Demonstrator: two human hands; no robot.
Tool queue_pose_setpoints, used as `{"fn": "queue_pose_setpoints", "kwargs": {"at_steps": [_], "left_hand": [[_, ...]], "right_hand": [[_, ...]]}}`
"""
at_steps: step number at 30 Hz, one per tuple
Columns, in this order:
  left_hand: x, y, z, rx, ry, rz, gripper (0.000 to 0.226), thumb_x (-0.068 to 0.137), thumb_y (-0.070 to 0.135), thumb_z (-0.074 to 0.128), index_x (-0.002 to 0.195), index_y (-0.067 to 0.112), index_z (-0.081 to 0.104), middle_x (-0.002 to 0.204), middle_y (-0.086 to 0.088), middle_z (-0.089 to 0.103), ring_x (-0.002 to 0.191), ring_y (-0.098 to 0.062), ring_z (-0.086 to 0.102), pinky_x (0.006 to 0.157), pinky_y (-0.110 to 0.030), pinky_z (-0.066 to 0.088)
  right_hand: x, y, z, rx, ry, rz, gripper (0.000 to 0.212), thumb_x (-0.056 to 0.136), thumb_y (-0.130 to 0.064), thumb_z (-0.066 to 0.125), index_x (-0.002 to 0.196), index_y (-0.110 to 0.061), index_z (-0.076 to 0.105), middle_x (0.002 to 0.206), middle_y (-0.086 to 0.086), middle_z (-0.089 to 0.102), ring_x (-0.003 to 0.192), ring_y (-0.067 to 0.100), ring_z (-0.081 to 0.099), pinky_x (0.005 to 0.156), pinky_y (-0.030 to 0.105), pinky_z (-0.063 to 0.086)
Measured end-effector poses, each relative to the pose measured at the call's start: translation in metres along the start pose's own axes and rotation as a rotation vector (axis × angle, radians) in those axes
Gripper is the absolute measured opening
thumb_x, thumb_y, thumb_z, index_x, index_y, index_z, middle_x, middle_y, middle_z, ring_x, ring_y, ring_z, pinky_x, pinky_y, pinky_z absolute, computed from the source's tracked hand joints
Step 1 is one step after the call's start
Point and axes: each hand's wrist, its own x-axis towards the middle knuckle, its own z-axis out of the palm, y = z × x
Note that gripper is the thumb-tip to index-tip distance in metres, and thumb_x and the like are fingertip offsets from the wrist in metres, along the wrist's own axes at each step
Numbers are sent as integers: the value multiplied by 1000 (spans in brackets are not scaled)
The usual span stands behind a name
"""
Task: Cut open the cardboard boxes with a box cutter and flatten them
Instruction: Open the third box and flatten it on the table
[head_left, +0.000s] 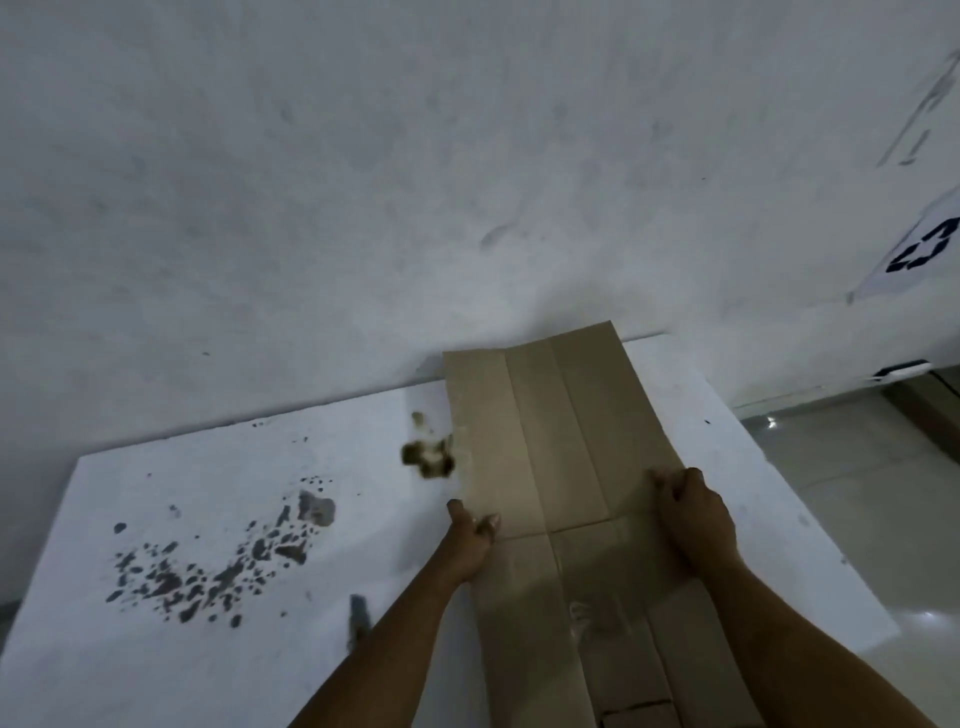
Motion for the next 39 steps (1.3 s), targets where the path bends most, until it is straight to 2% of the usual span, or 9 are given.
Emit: {"fn": "queue_pose_setpoints", "kwargs": {"at_steps": [4, 11, 15, 20, 23, 26, 31, 36, 39], "left_hand": [[26, 19, 38, 39, 31, -97, 77, 103, 36, 47, 154, 7, -2, 158, -16, 28, 138, -33, 40, 105, -32, 37], [51, 29, 66, 139, 243, -104, 70, 85, 32, 77, 138, 17, 33, 131, -8, 59, 116, -28, 60, 86, -31, 50], [56, 28, 75, 280, 357, -134, 76, 82, 36, 78, 143, 18, 37, 133, -12, 47, 121, -34, 54, 97, -44, 50], [64, 28, 75, 285, 342, -170, 83, 87, 27, 75, 152, 13, 26, 145, -14, 41, 132, -34, 47, 105, -41, 45], [68, 24, 73, 321, 304, -176, 85, 90, 30, 71, 156, 13, 20, 151, -14, 34, 137, -32, 41, 110, -41, 42], [71, 22, 76, 413, 302, -165, 91, 91, 33, 69, 158, 15, 10, 153, -13, 28, 138, -32, 38, 109, -41, 42], [70, 24, 77, 836, 360, -24, 89, 92, 40, 64, 157, 37, 4, 163, -5, 1, 144, -32, 21, 104, -46, 43], [75, 14, 69, 928, 243, 263, 75, 96, 28, 61, 157, 15, 20, 166, -2, 8, 152, -29, 7, 119, -40, 26], [76, 8, 58, 872, 127, 419, 65, 97, 21, 59, 154, 8, 30, 164, -7, 18, 152, -27, 13, 122, -39, 23]], "right_hand": [[51, 21, -3, -84, -8, -25, 42, 99, -57, 43, 98, -14, 45, 80, 6, 61, 67, 26, 56, 67, 39, 49], [102, 42, 0, -98, -106, -21, 40, 99, -51, 46, 106, -12, 44, 83, 4, 56, 71, 25, 54, 68, 38, 45], [110, 53, 20, -215, -100, -98, 55, 97, -49, 49, 127, -3, 46, 118, 20, 54, 101, 38, 57, 82, 47, 49], [97, 49, 43, -332, -180, -70, 82, 99, -62, 26, 156, -6, 10, 154, 18, 26, 137, 38, 31, 105, 56, 34], [93, 52, 51, -370, -169, -98, 79, 99, -62, 15, 158, -12, -1, 160, 16, 20, 140, 39, 25, 106, 57, 32], [92, 52, 53, -356, -216, -130, 67, 100, -59, 12, 157, -31, -10, 166, 6, 3, 147, 36, 14, 110, 60, 23], [93, 53, 53, -338, -227, -159, 61, 100, -58, 11, 154, -43, -15, 166, -4, -11, 151, 30, 1, 113, 64, 15], [96, 52, 51, -364, -265, -175, 61, 102, -56, 9, 155, -39, -14, 167, -1, -12, 153, 30, -3, 117, 62, 8], [92, 42, 49, -448, -242, -189, 61, 104, -47, 15, 159, -23, 1, 167, 6, -2, 152, 32, -1, 118, 59, 7]]}}
